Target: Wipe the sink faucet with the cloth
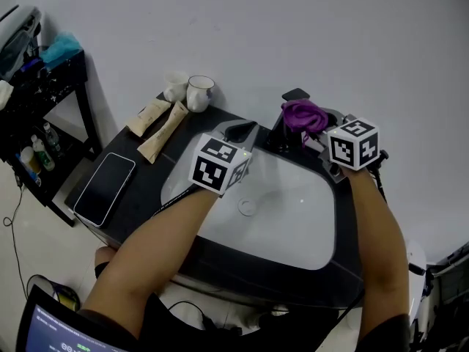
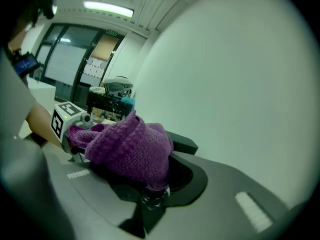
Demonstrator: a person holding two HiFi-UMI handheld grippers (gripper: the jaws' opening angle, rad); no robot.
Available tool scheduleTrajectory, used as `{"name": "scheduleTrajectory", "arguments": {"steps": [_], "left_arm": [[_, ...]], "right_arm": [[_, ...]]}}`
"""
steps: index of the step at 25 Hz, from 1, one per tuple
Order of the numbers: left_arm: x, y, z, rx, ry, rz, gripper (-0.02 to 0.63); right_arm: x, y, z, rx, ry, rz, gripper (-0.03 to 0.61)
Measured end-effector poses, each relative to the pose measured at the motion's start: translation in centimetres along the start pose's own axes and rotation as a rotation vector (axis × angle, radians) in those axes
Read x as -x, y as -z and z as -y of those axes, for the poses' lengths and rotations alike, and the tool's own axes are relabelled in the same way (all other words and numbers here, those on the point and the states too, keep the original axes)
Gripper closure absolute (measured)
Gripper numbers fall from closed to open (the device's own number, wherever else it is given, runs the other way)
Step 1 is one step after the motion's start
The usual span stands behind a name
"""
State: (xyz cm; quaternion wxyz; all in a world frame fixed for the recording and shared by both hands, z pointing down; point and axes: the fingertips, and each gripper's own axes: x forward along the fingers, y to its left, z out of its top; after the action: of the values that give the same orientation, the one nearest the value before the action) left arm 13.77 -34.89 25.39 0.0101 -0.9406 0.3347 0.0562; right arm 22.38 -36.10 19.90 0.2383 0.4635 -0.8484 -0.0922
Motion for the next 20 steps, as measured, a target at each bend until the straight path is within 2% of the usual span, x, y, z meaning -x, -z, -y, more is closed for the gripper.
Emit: {"name": "scheduleTrajectory", "arguments": {"steps": [3, 5, 11, 15, 20], "left_arm": [[-0.5, -0.1, 0.2, 0.003, 0.015, 0.009, 0.597], [-0.8, -0.2, 0.3, 0.007, 0.023, 0.021, 0.597], [-1.1, 0.1, 0.2, 0.005, 0.025, 0.012, 0.597], [-1.0, 0.5, 0.2, -0.014, 0.022, -0.007, 0.597], [-0.9, 0.8, 0.3, -0.034, 0.020, -0.027, 0.597]], "right_arm": [[-0.7, 0.2, 0.7, 0.112, 0.066, -0.011, 0.522], [-0.9, 0.2, 0.7, 0.132, 0.058, -0.010, 0.522], [-1.1, 0.6, -0.3, -0.046, -0.117, -0.076, 0.526], [-0.8, 0.7, -1.5, -0.056, -0.164, -0.130, 0.528], [0.0, 0.5, -3.1, -0.058, -0.202, -0.150, 0.528]]}}
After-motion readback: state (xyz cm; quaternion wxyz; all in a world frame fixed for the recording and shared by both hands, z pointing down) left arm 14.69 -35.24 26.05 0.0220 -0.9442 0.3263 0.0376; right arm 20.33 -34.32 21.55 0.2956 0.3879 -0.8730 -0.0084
